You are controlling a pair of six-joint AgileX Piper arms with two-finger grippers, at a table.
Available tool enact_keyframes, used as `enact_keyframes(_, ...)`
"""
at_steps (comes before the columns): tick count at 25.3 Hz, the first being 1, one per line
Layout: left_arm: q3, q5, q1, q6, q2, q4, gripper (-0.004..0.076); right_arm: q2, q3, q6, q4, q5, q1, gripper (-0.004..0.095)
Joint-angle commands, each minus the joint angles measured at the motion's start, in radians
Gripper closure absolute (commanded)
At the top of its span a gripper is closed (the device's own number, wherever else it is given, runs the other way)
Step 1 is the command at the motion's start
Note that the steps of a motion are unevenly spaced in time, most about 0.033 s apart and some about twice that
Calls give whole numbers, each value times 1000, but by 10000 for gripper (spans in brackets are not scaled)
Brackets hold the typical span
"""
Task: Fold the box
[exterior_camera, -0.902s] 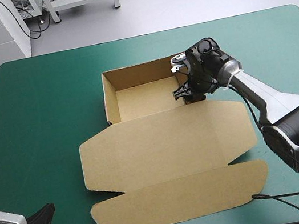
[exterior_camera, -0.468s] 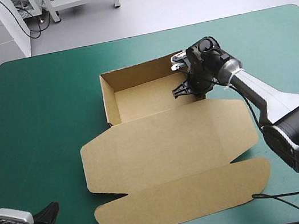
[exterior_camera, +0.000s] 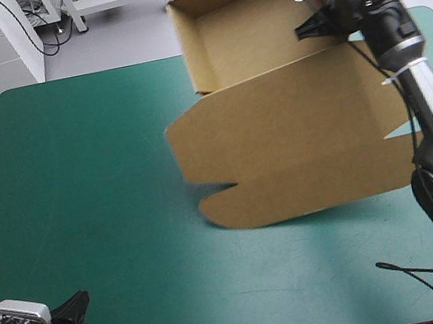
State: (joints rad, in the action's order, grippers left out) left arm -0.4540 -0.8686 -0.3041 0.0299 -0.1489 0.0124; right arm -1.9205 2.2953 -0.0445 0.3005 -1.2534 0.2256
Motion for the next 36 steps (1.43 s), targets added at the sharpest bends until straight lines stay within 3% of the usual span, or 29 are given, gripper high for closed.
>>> enact_keyframes(1, -23, 71, -5, 8, -14, 2, 731, 76, 58, -7, 34, 4, -141, 927)
enact_keyframes(6, -23, 71, -5, 8, -14, 2, 731, 44, 35, -11, -103, 4, -337, 927)
enact_keyframes(11, -23, 71, -5, 8, -14, 0, 731, -25, 0, -2, -115, 4, -440, 927)
enact_keyframes(19, -23, 71, -5, 7, -14, 0, 731, -161, -107, 44, -19, 6, -479, 927)
enact_keyframes(29, -23, 71, -5, 7, -14, -12, 731, -219, -115, 44, 9, 6, -516, 922)
enact_keyframes(31, -23, 71, -5, 7, -14, -12, 731, -219, -115, 60, -23, 6, -544, 848)
enact_keyframes(33, -23, 71, -5, 7, -14, -12, 731, -219, -115, 102, -126, 6, -568, 665)
enact_keyframes(34, -23, 71, -5, 7, -14, -12, 731, -219, -115, 102, -155, 6, -578, 485)
enact_keyframes(36, -23, 70, -5, 7, -14, -12, 731, -216, -115, 102, -146, 6, -583, 273)
